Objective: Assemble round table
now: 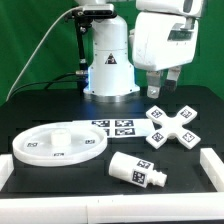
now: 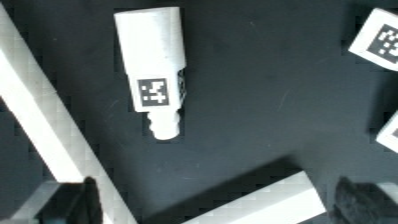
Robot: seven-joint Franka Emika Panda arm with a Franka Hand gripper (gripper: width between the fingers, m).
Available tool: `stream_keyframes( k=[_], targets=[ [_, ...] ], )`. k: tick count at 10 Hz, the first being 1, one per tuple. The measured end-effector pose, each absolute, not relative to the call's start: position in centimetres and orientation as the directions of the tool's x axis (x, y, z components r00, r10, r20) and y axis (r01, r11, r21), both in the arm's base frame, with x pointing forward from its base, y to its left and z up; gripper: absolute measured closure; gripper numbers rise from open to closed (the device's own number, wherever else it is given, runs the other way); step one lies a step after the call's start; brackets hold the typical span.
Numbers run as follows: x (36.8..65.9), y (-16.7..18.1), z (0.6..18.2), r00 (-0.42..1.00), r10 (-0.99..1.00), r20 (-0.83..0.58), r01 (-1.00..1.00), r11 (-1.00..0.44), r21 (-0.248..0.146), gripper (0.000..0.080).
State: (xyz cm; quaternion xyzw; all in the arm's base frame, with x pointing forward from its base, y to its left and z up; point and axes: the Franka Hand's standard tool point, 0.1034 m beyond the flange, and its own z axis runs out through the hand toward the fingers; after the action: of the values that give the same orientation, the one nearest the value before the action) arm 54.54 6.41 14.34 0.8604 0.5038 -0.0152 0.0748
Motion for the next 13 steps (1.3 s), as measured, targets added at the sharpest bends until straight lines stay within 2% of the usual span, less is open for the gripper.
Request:
stream_keyframes(
  k=[7, 11, 12, 13],
  targets=[
    [54.5, 6.4, 14.1, 0.493, 0.864, -0.102, 0.869, -0.482, 0.110, 0.0150],
    [55.2, 3.3, 13.7, 0.462, 0.880, -0.109, 0.886, -0.451, 0.108, 0.0150],
    [56.2, 2.7, 13.3, 0.427, 0.897, -0.111, 0.903, -0.418, 0.097, 0.0150],
    [57.0, 2.4, 12.4, 0.390, 0.914, -0.114, 0.921, -0.385, 0.061, 0.0150]
  ],
)
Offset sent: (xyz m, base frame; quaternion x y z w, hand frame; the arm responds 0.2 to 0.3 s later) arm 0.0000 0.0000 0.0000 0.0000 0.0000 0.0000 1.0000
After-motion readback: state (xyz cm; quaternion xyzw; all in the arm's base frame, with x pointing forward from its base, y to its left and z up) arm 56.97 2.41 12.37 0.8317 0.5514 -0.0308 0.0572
